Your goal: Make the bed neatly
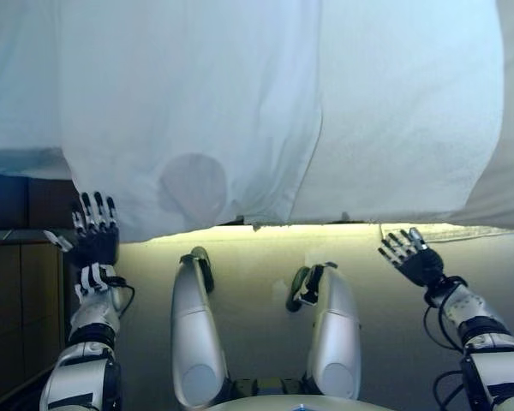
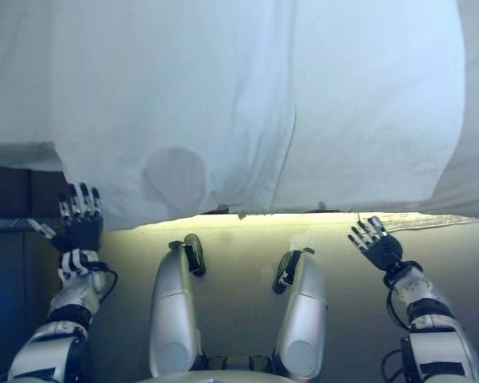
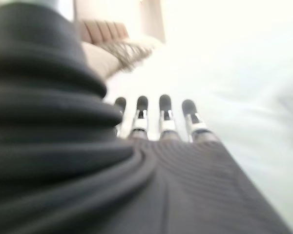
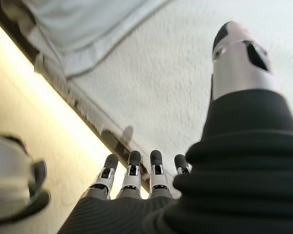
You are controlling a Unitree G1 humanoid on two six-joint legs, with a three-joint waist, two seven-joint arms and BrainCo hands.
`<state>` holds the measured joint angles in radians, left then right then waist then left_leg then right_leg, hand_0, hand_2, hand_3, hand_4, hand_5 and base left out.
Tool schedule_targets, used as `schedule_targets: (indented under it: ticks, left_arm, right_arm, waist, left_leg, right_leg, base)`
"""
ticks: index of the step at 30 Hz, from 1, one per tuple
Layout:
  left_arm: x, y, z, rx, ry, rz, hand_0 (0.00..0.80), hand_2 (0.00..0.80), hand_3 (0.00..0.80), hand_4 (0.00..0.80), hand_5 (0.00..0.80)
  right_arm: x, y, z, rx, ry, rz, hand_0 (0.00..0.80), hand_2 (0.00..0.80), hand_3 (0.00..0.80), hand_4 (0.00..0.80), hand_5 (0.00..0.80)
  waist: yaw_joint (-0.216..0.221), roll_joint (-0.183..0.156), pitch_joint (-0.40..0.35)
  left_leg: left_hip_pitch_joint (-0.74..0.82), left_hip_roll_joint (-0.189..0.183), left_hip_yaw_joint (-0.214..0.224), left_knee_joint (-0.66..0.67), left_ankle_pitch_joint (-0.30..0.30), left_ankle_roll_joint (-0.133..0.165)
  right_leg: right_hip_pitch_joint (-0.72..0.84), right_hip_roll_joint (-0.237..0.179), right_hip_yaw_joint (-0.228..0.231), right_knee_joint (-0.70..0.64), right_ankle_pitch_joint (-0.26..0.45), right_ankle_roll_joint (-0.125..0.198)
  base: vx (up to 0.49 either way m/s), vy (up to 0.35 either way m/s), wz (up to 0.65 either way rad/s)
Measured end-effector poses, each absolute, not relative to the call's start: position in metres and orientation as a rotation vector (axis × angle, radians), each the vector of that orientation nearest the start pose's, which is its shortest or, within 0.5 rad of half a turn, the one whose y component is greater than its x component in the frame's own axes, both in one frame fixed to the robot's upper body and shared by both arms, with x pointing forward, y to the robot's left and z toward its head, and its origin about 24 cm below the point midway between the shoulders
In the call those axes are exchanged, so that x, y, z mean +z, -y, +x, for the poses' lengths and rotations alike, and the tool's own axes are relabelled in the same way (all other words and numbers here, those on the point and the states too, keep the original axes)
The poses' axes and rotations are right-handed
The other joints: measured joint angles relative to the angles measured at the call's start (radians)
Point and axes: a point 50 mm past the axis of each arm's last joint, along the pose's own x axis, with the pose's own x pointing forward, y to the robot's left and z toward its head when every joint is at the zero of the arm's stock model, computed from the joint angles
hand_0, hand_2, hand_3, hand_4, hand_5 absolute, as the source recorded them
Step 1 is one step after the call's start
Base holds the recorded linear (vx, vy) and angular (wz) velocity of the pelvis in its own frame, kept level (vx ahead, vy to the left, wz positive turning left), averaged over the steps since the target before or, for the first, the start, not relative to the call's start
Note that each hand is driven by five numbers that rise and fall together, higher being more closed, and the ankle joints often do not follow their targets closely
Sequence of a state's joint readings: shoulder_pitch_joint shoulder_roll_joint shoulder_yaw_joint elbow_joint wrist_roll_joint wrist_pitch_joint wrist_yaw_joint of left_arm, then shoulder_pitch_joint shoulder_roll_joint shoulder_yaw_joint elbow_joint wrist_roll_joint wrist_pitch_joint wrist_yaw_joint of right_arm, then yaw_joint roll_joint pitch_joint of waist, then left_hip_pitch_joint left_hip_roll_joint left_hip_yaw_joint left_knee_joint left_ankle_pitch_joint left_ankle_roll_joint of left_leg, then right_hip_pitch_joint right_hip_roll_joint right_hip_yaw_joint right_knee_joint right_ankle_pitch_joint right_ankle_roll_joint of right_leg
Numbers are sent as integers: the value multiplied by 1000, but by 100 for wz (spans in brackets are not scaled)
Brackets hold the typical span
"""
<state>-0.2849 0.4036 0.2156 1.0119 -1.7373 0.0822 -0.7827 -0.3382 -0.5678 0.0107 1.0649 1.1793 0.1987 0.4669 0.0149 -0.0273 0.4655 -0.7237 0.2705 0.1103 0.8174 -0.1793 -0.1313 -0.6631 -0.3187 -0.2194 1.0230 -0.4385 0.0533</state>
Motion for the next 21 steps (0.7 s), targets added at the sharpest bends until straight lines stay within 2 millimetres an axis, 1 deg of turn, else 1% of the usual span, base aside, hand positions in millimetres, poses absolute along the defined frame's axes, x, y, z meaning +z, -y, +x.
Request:
schedule_targets:
  ticks: [2, 4, 6, 8, 10, 13, 15, 17, 18, 20, 21]
  left_arm:
    - [-45, -296, 234, 185, 172, -1370, 0, 0, 0, 0, 0]
    - [-66, -294, 212, 267, 43, -1353, 0, 0, 0, 0, 0]
    - [-83, -293, 192, 352, -61, -1337, 0, 0, 0, 0, 0]
    - [-96, -292, 173, 425, -139, -1330, 0, 0, 0, 0, 0]
    - [-105, -291, 160, 475, -182, -1330, 0, 0, 0, 0, 0]
    - [-116, -282, 145, 503, -235, -1341, 0, 0, 0, 0, 0]
    - [-123, -270, 139, 505, -271, -1365, 0, 0, 0, 0, 0]
    - [-129, -261, 129, 509, -314, -1369, 0, 0, 0, 0, 0]
    - [-131, -260, 125, 517, -325, -1369, 0, 0, 0, 0, 0]
    - [-135, -257, 117, 523, -361, -1354, 0, 0, 0, 0, 0]
    - [-137, -256, 110, 530, -387, -1345, 0, 0, 0, 0, 0]
  right_arm:
    - [-49, 308, 237, -156, -469, 821, 0, 0, 0, 0, 0]
    - [-62, 305, 222, -181, -501, 839, 0, 0, 0, 0, 0]
    - [-70, 306, 209, -203, -511, 859, 0, 0, 0, 0, 0]
    - [-77, 309, 198, -234, -518, 880, 0, 0, 0, 0, 0]
    - [-84, 306, 190, -255, -528, 905, 0, 0, 0, 0, 0]
    - [-95, 295, 180, -279, -539, 946, 0, 0, 0, 0, 0]
    - [-106, 285, 169, -293, -574, 973, 0, 0, 0, 0, 0]
    - [-116, 279, 153, -317, -620, 990, 0, 0, 0, 0, 0]
    - [-119, 277, 146, -330, -635, 997, 0, 0, 0, 0, 0]
    - [-124, 271, 141, -340, -668, 997, 0, 0, 0, 0, 0]
    - [-128, 270, 133, -355, -694, 994, 0, 0, 0, 0, 0]
  waist:
    - [1, -1, -41]
    - [2, -3, -83]
    - [4, -4, -109]
    - [3, 3, -147]
    - [5, 3, -169]
    - [11, 2, -207]
    - [28, 8, -230]
    - [30, 13, -279]
    - [30, 12, -303]
    - [30, 13, -334]
    - [29, 12, -364]
  left_leg:
    - [43, -11, 2, -58, 15, -3]
    - [97, -17, 9, -109, 25, -6]
    - [162, -28, 24, -165, 41, -10]
    - [197, -37, 28, -204, 48, -9]
    - [234, -43, 29, -235, 52, -10]
    - [293, -55, 39, -306, 75, -8]
    - [371, -60, 52, -390, 101, -6]
    - [430, -68, 58, -468, 130, 2]
    - [454, -72, 61, -507, 147, -4]
    - [533, -76, 80, -601, 178, 2]
    - [563, -81, 85, -638, 188, -2]
  right_leg:
    - [50, -1, -22, -51, 8, 4]
    - [107, 0, -38, -101, 14, 10]
    - [167, 0, -45, -153, 26, 19]
    - [209, 0, -59, -196, 36, 27]
    - [251, 1, -70, -230, 43, 34]
    - [311, 6, -86, -301, 67, 41]
    - [385, 22, -97, -387, 100, 46]
    - [451, 41, -120, -478, 135, 54]
    - [475, 51, -125, -519, 152, 57]
    - [555, 74, -136, -631, 199, 64]
    - [587, 83, -140, -682, 219, 70]
  base:
    - [114, -72, 17]
    - [128, -68, 10]
    - [105, -68, 5]
    - [90, -74, 9]
    - [73, -67, 9]
    - [128, -69, 5]
    - [125, -61, -3]
    - [108, -53, 5]
    - [194, -36, 7]
    - [169, -28, -5]
    - [126, -23, -5]
